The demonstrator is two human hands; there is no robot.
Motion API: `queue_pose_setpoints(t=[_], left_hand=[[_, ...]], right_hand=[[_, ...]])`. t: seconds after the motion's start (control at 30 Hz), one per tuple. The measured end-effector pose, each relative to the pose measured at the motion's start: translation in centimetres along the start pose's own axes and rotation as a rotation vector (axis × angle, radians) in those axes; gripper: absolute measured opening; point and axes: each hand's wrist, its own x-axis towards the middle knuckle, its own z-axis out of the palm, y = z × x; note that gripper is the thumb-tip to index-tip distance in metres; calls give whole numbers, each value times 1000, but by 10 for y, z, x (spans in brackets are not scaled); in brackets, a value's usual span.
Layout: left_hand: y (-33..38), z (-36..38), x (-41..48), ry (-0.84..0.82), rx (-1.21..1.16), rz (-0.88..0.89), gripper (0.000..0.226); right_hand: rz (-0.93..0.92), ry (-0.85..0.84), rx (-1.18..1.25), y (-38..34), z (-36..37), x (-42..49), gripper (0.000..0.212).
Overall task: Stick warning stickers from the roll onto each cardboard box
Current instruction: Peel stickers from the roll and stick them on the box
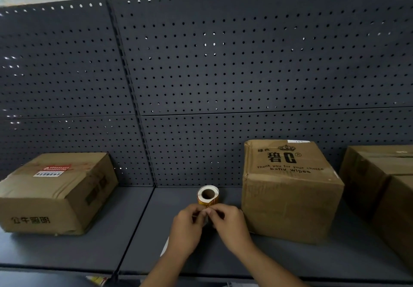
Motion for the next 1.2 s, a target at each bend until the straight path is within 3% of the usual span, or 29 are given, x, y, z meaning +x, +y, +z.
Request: queue_pose_setpoints(t=[0.23, 0.37, 0.57, 0.73, 1.2], left_hand=[[0, 1, -2, 1, 30, 0, 17], [6, 3, -3, 17, 6, -4, 17], [9, 7, 6, 9, 2, -57, 30], [6, 11, 18, 4, 0, -105, 27], [14, 13, 28, 37, 70, -144, 24]], right_hand=[[27, 22, -12, -1, 3, 0, 13], [59, 39, 38, -8, 1, -4, 29], [97, 68, 61, -9, -2, -10, 17], [127, 125, 170, -7, -12, -22, 15], [90, 116, -6, -21, -38, -35, 20]])
